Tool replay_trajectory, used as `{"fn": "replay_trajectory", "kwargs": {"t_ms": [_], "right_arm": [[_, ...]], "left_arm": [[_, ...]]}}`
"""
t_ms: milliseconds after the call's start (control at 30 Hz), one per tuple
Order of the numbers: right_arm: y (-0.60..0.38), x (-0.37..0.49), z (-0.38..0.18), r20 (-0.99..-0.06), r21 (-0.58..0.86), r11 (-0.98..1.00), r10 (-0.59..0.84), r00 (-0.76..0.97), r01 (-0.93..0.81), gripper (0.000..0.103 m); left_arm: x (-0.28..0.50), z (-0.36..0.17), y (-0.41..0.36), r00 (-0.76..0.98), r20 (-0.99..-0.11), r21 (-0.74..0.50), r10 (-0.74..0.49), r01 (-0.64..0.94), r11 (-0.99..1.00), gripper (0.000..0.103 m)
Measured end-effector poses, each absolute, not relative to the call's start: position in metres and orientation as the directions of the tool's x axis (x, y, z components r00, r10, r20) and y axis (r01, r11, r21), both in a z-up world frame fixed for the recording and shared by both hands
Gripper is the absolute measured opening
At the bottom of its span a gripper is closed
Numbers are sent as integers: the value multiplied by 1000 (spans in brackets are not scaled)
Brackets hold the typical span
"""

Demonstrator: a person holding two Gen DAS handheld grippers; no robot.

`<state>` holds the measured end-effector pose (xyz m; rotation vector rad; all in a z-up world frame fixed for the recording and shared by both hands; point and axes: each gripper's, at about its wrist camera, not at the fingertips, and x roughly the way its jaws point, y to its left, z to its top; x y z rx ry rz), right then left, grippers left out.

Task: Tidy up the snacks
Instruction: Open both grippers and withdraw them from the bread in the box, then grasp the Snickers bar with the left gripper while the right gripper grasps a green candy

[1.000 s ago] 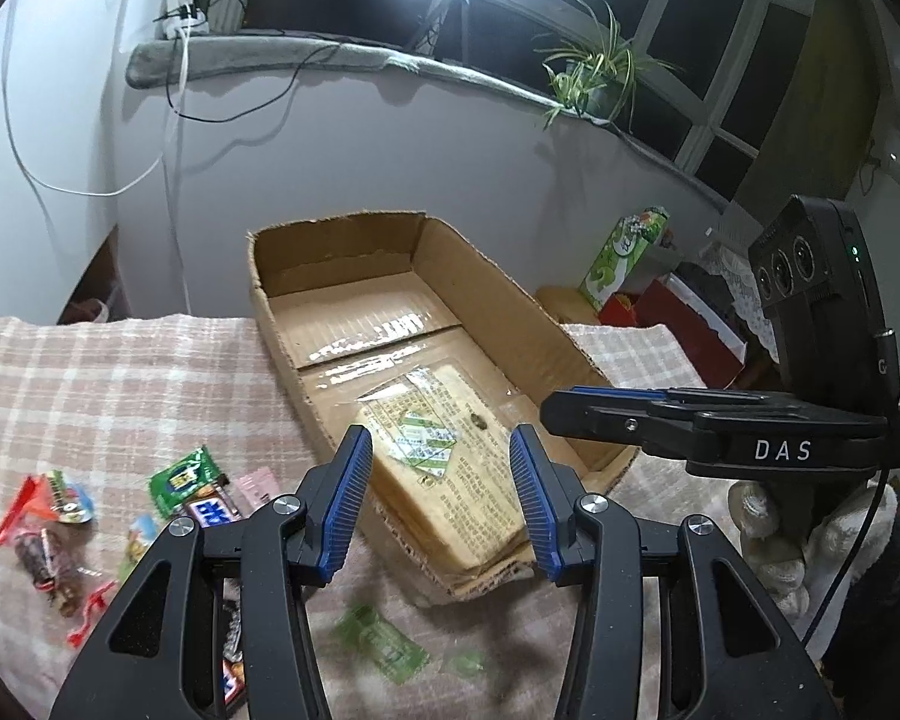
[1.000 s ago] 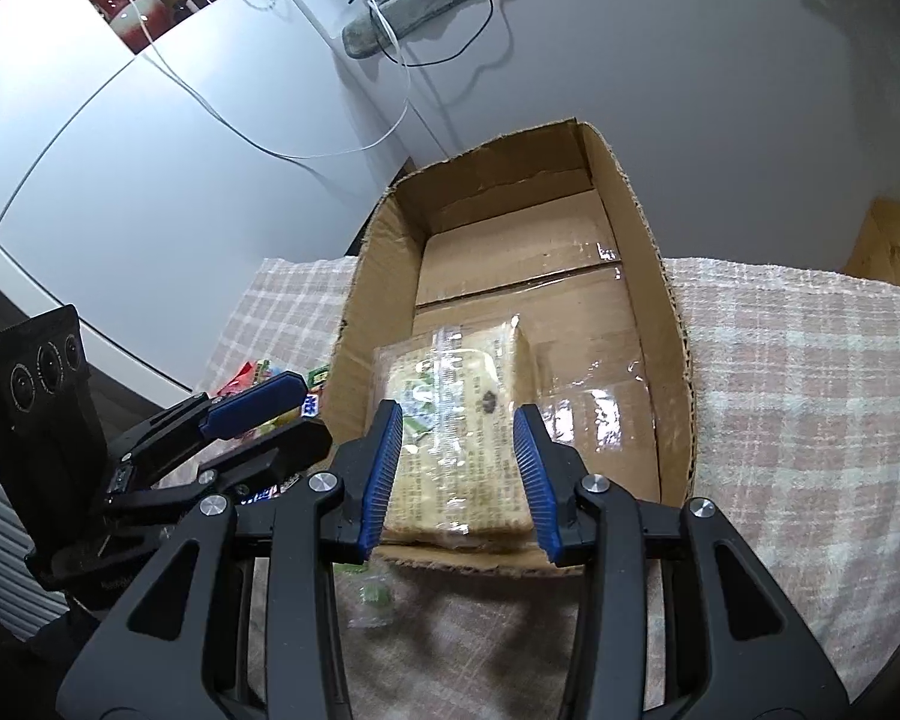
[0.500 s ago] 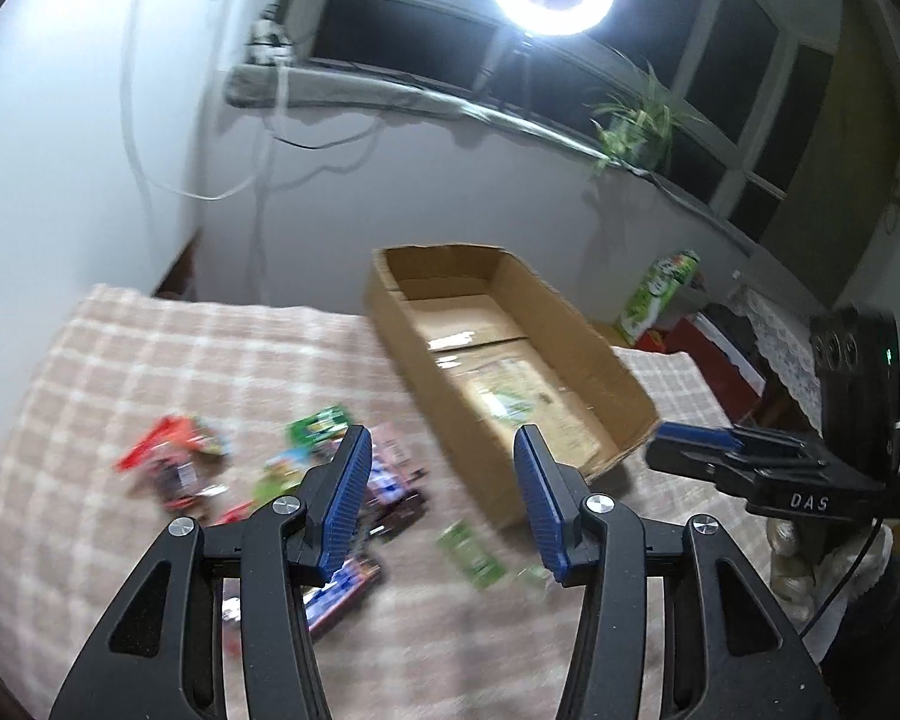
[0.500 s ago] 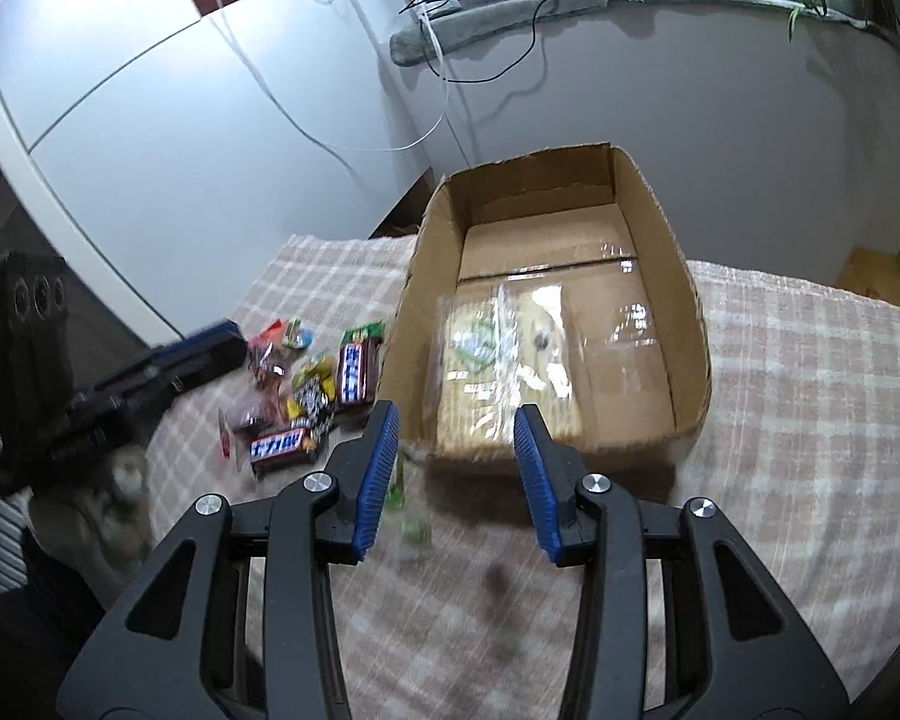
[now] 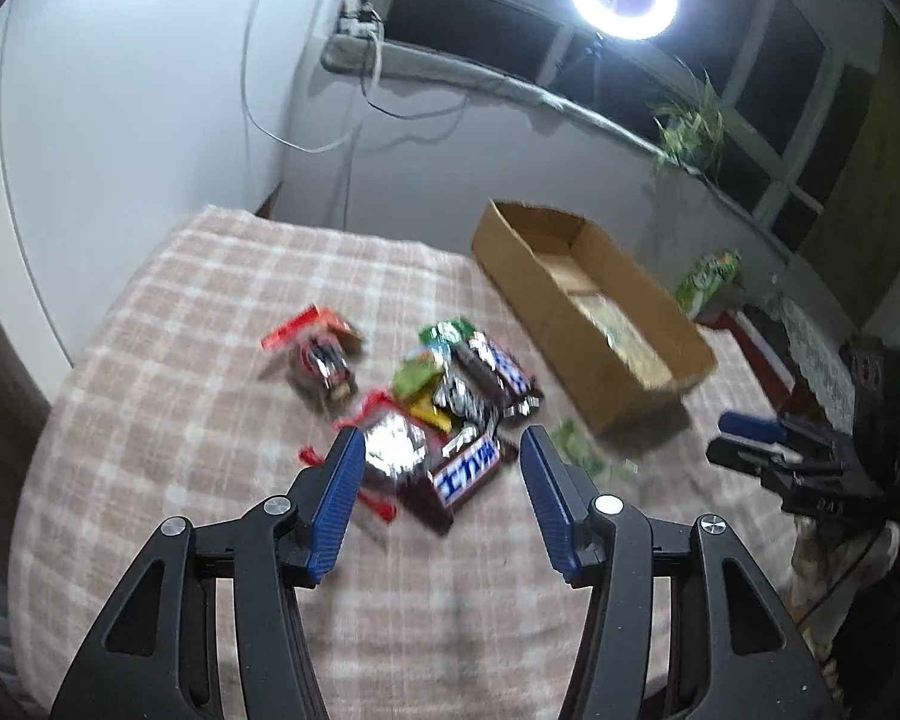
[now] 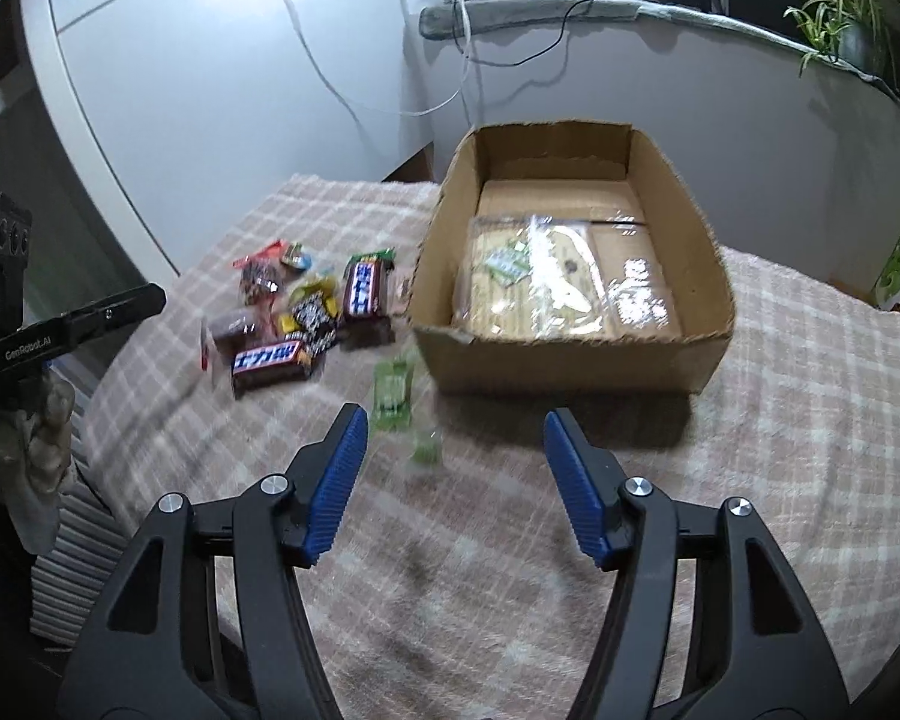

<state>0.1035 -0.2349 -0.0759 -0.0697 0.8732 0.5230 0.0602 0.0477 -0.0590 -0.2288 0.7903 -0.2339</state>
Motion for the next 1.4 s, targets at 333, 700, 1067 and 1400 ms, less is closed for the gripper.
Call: {"fn": "replay_trajectory", "kwargs": {"t_ms": [333, 700, 1067, 1400], "right_arm": [[-218, 104, -104, -781, 161, 859, 412, 470, -486, 64], [-204, 113, -120, -795, 178, 843, 427, 430, -508, 54], [-193, 126, -133, -814, 167, 842, 411, 410, -512, 43], [-187, 130, -143, -833, 149, 845, 387, 395, -514, 24]], "left_arm": [[70, -85, 28, 606, -716, -287, -347, 198, 937, 52], [95, -101, 15, 567, -765, -201, -306, 241, 950, 52], [107, -112, 1, 542, -794, -135, -277, 286, 949, 52], [109, -116, -2, 542, -793, -139, -278, 283, 949, 32]]}}
